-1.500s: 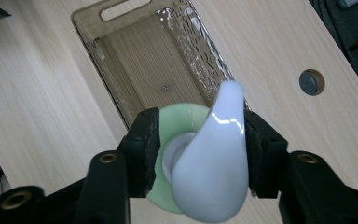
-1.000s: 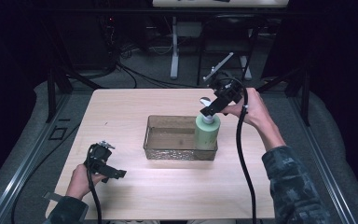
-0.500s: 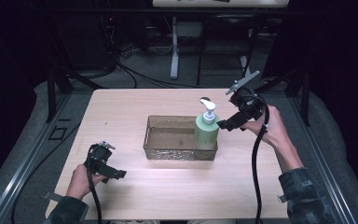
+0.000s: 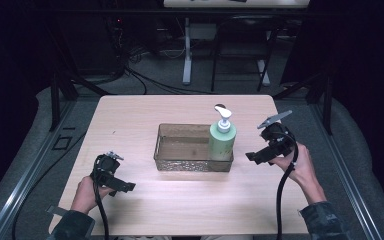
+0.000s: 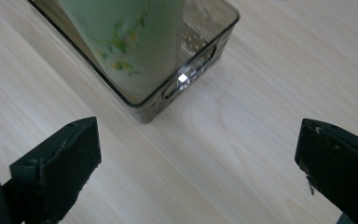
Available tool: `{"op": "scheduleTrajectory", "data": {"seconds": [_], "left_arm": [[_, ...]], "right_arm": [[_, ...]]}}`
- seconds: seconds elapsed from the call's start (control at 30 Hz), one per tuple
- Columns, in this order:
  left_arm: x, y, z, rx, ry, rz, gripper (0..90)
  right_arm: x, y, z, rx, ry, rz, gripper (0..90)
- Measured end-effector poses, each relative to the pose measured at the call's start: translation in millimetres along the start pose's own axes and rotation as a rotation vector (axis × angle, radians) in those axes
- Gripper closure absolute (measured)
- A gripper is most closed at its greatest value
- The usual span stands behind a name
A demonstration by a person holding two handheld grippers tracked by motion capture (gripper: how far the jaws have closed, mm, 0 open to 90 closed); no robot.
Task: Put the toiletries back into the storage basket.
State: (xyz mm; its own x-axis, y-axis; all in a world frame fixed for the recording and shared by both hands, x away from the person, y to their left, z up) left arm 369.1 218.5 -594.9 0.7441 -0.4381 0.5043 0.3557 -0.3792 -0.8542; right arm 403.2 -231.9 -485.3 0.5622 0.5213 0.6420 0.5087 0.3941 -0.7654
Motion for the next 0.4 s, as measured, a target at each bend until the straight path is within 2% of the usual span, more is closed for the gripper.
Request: {"op": "scheduleTrajectory", "data": {"seconds": [0.1, 0.27, 0.33, 0.4], "left_arm": [[0.0, 1.4, -0.3, -0.001, 0.000, 0.005, 0.1], [0.6, 3.4, -1.7, -0.002, 0.008, 0.011, 0.1], [0.6, 4.1, -1.9, -0.002, 0.009, 0.013, 0.1], [0.6, 4.8, -1.6, -0.005, 0.011, 0.014, 0.1]], "right_arm": [[-15.5, 10.4, -2.2, -0.002, 0.017, 0.027, 0.0], [-32.7, 21.5, -3.6, 0.006, 0.056, 0.033, 0.0], [-42.2, 27.3, -5.0, -0.004, 0.067, 0.031, 0.0], [-56.7, 37.4, -6.1, 0.000, 0.098, 0.019, 0.0]]}}
Point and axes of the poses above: each handheld gripper's, and its own axes: y roughly forward along the jaws, x roughly out of its top, z roughly to its left, the point moved 7 cm from there along y, roughly forward along the jaws, and after that the axes turned 5 degrees about -z, right-handed, at the moved point
